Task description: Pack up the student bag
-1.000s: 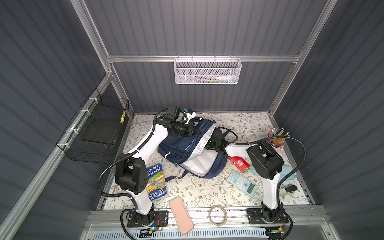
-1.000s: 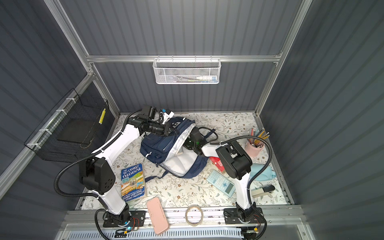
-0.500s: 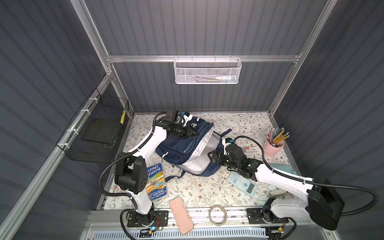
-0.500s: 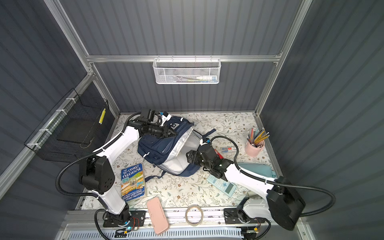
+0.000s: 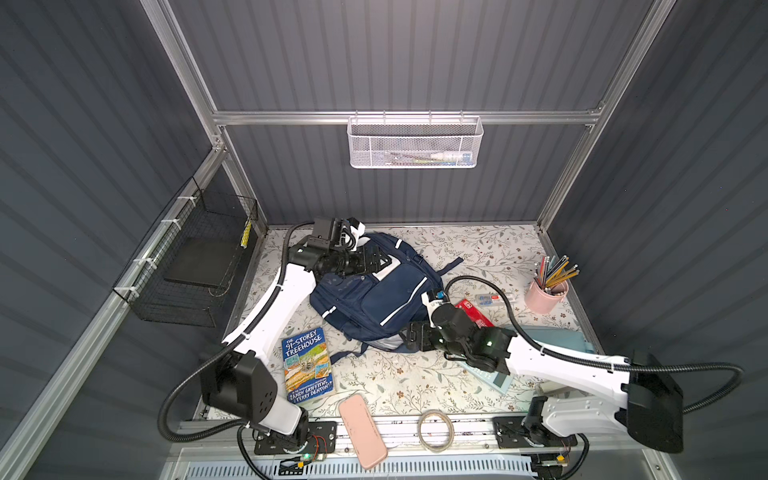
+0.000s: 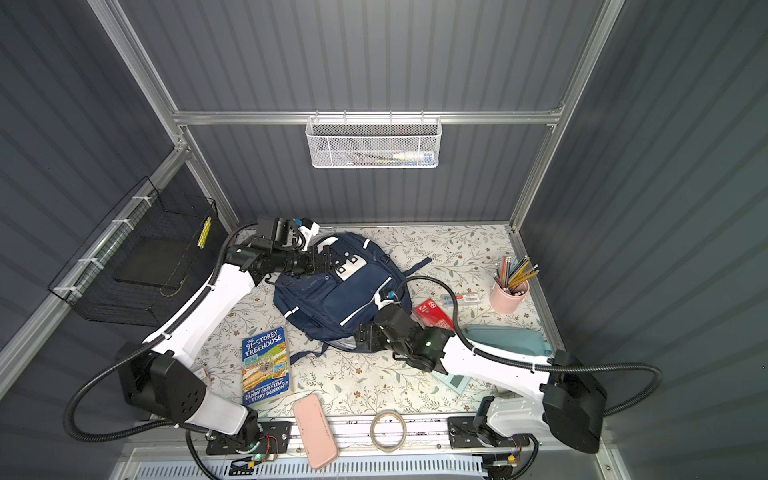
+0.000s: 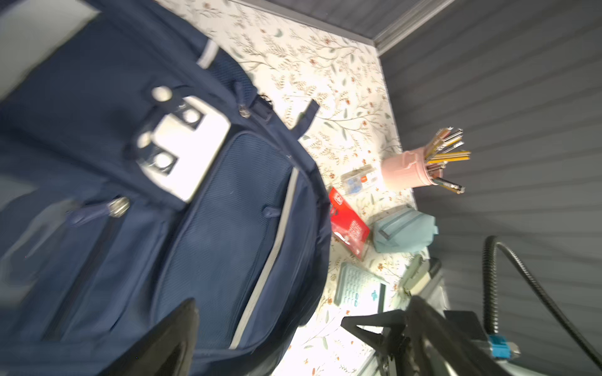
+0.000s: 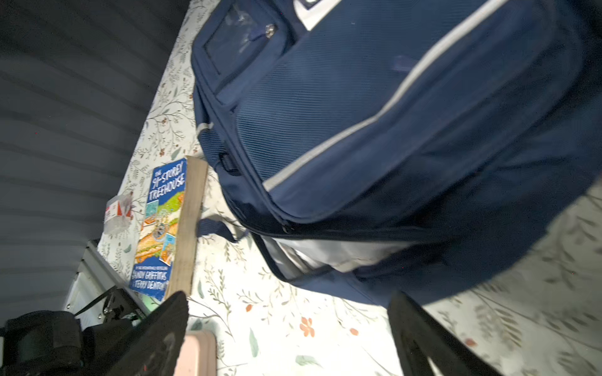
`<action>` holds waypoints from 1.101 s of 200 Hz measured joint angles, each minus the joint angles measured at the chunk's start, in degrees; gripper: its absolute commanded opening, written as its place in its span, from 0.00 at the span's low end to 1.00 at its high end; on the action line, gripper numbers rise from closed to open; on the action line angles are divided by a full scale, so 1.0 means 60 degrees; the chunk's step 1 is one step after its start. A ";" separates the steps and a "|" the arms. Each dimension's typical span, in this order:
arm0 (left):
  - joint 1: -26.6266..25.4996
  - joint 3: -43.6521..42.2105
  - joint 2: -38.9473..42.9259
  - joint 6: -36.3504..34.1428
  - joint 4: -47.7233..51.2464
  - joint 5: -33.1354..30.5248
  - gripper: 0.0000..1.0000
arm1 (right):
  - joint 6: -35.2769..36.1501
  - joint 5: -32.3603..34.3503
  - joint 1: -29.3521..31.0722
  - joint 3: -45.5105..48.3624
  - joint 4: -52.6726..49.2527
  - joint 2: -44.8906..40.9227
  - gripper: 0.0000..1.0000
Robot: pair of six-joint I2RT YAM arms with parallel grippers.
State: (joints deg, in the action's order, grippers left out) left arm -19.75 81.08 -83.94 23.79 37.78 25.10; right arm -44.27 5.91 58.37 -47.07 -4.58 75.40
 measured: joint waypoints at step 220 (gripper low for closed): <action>0.1912 -0.8998 0.5475 0.5559 0.0987 -0.5971 0.22 | -0.1993 -0.6098 0.0994 -0.4623 0.2521 0.7300 0.82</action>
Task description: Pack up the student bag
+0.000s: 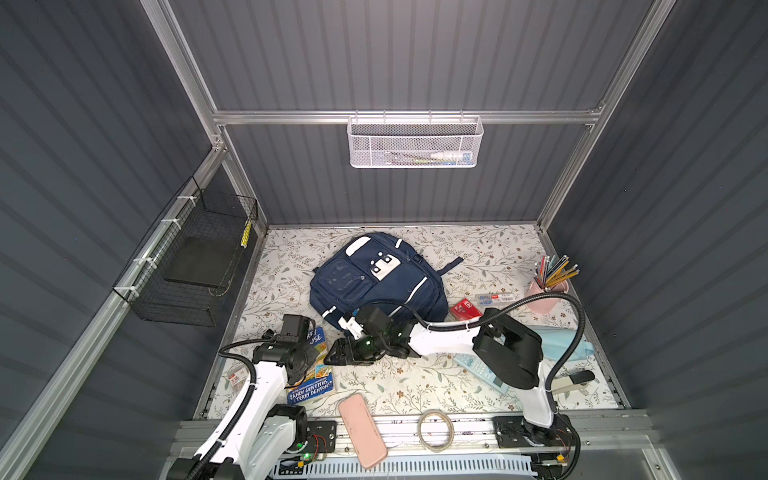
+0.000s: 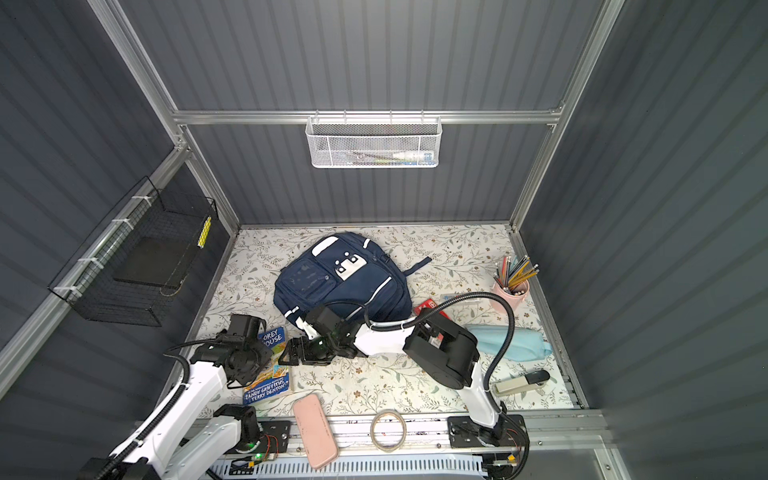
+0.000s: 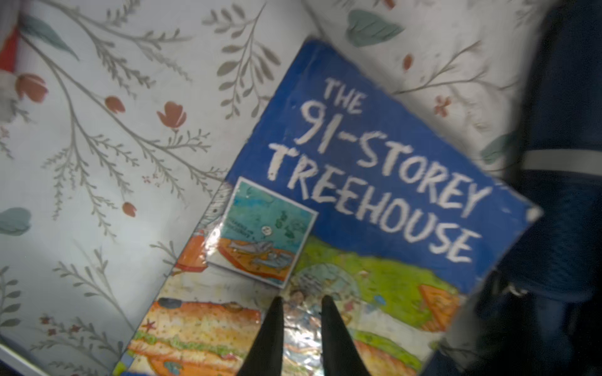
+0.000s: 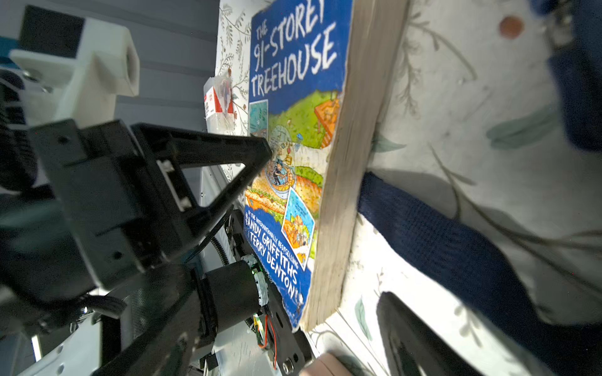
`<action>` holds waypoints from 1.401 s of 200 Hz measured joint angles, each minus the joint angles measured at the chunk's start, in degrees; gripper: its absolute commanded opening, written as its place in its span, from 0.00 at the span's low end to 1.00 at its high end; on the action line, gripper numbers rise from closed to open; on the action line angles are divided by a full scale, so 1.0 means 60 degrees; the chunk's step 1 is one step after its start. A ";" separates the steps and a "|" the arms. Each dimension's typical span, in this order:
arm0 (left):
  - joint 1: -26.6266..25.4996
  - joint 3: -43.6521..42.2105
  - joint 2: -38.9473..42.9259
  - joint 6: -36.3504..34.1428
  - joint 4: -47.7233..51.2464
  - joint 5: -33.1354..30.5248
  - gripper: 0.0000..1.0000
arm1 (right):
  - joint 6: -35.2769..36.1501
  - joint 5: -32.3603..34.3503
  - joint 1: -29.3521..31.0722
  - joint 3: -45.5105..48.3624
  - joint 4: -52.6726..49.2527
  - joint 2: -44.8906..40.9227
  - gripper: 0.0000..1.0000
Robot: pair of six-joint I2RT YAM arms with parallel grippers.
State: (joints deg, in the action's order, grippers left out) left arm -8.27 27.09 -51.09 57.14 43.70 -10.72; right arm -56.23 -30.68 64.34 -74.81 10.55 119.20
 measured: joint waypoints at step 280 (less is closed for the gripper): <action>0.0164 0.0838 0.0095 -0.0452 -0.0918 0.0525 0.62 | 0.0350 -0.0033 -0.0710 0.0040 -0.1413 -0.0430 0.00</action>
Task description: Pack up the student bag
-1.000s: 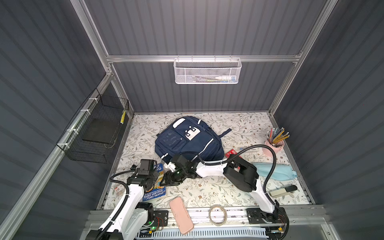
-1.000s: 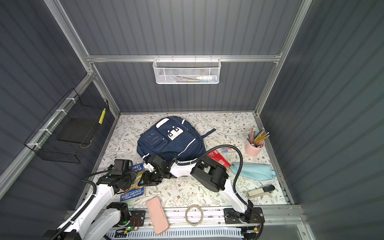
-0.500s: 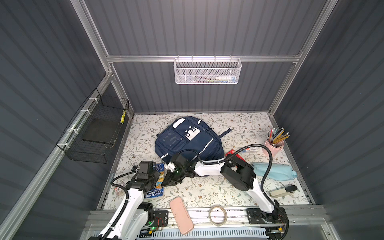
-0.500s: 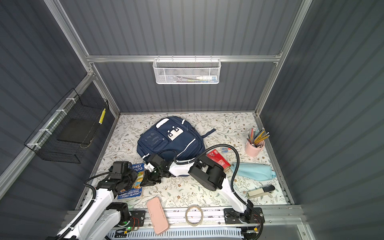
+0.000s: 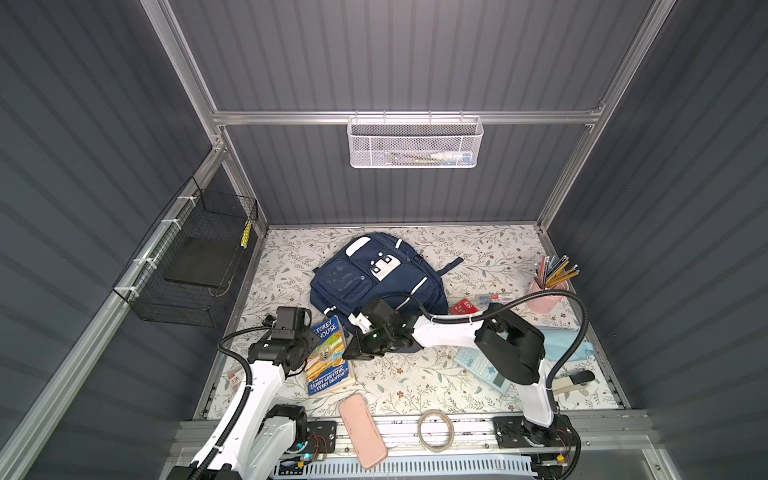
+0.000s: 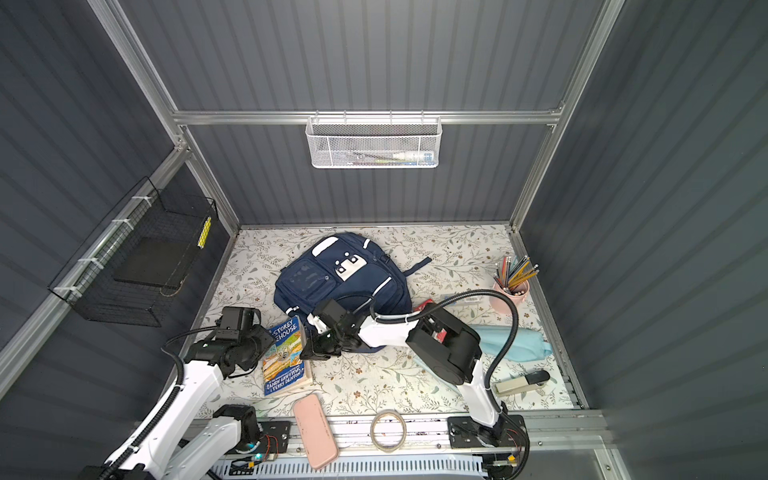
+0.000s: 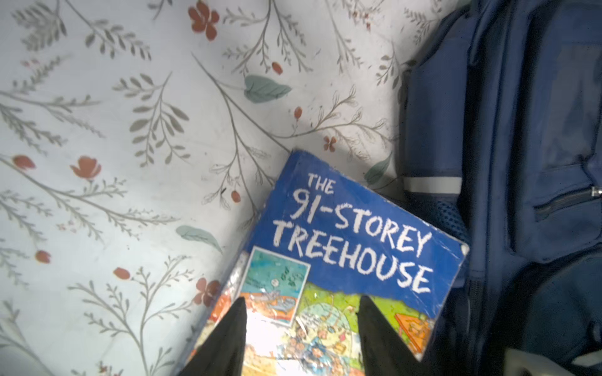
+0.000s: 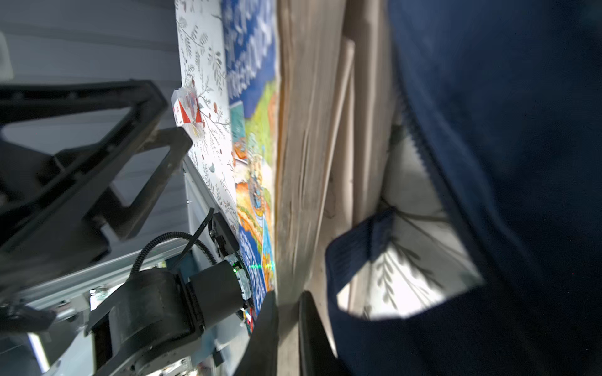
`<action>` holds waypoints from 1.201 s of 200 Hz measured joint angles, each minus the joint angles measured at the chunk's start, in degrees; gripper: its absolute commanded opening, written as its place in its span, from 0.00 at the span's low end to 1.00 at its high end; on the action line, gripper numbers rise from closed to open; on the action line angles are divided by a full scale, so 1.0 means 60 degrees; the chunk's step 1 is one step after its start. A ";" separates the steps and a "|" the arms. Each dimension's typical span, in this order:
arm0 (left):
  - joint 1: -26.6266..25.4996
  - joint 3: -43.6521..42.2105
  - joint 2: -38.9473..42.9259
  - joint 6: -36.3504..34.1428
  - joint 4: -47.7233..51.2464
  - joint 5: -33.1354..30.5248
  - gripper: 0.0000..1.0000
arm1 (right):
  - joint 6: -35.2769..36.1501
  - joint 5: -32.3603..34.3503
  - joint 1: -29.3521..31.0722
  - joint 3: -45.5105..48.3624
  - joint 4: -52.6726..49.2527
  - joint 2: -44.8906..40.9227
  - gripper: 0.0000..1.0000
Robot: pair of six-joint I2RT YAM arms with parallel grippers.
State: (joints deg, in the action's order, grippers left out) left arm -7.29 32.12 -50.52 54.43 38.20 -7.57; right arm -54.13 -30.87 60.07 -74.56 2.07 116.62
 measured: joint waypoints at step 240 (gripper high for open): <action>0.0437 -0.0091 0.0539 -0.0270 -0.0339 0.0769 0.55 | 0.0543 -0.0871 -0.0109 0.0069 0.0965 0.0262 0.00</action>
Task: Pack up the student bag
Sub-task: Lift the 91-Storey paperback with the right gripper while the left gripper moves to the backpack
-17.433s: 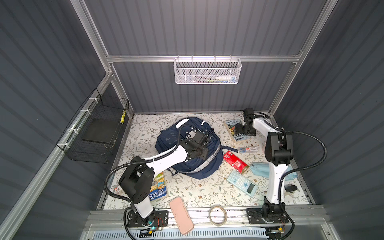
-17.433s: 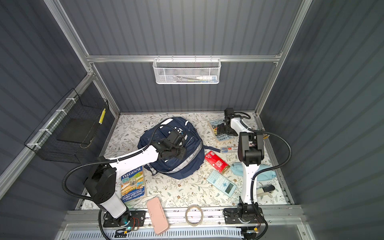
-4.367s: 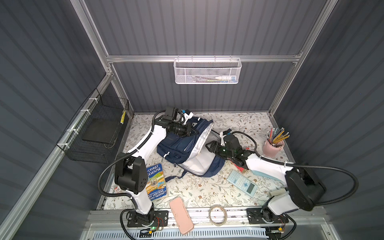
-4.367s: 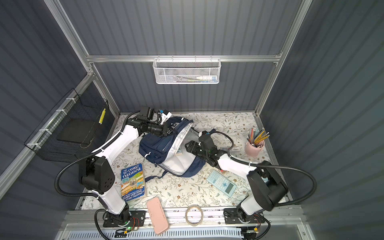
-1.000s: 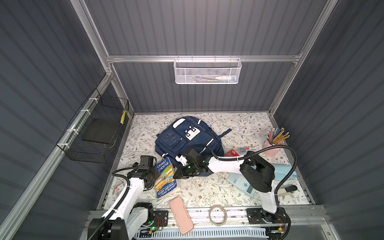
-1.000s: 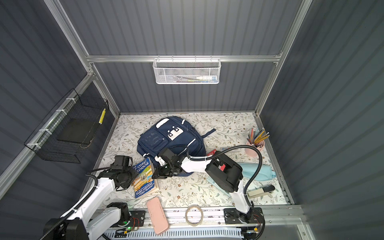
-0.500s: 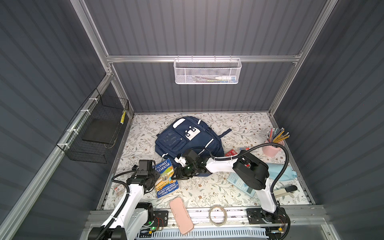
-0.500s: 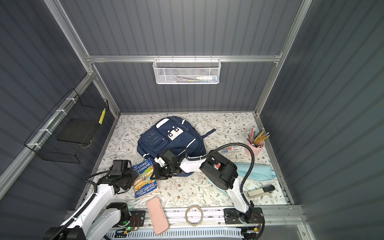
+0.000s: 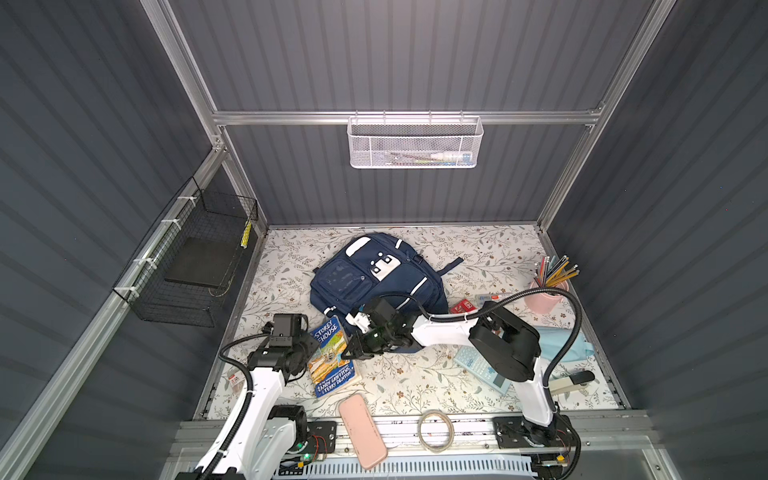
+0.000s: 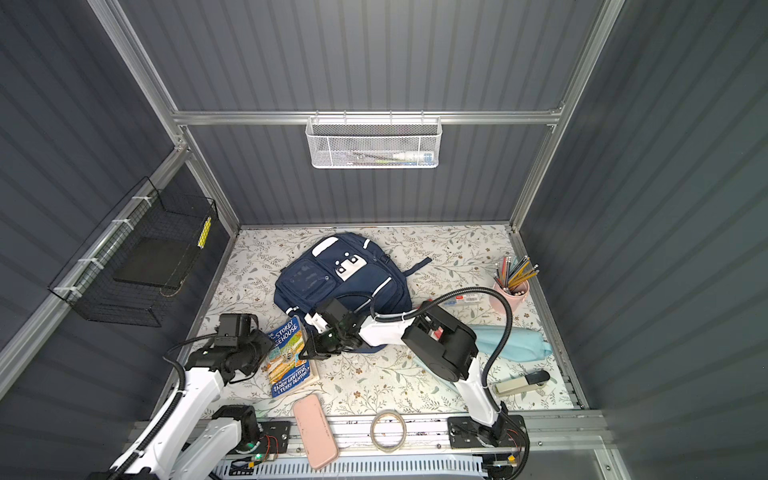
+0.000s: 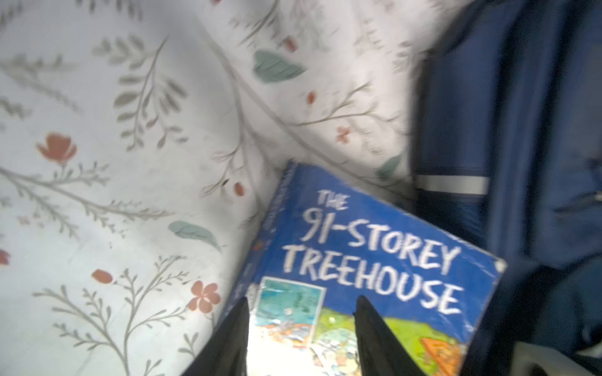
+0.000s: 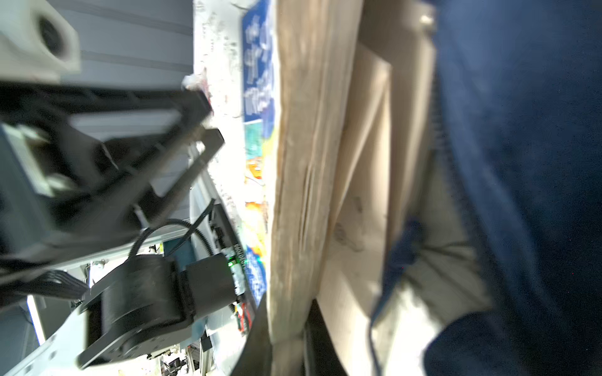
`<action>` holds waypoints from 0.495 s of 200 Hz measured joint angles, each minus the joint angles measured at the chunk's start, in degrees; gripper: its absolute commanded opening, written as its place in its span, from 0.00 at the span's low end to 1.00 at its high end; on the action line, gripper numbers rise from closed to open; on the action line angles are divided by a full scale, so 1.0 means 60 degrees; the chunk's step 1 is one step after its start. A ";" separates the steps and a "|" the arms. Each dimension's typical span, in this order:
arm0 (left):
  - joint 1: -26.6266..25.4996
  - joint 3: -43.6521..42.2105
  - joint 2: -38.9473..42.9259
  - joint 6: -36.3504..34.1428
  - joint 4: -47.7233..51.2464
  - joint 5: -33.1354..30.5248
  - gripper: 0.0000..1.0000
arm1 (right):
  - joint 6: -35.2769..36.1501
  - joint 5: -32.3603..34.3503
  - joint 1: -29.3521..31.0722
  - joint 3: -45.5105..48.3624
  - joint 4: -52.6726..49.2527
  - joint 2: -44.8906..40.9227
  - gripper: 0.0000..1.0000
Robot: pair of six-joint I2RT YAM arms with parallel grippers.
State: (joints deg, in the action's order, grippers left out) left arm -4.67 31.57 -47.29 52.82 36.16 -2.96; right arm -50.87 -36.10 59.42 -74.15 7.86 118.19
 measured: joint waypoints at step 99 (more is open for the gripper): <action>-0.0022 0.4812 -0.0423 -0.3508 0.0707 0.2033 0.52 | 0.0452 0.1891 0.0087 0.0769 -0.1151 -0.5289 0.00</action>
State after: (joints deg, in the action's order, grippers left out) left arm -4.80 60.45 -49.82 31.77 40.40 9.23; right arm -48.16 -24.75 59.94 -69.54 0.95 86.46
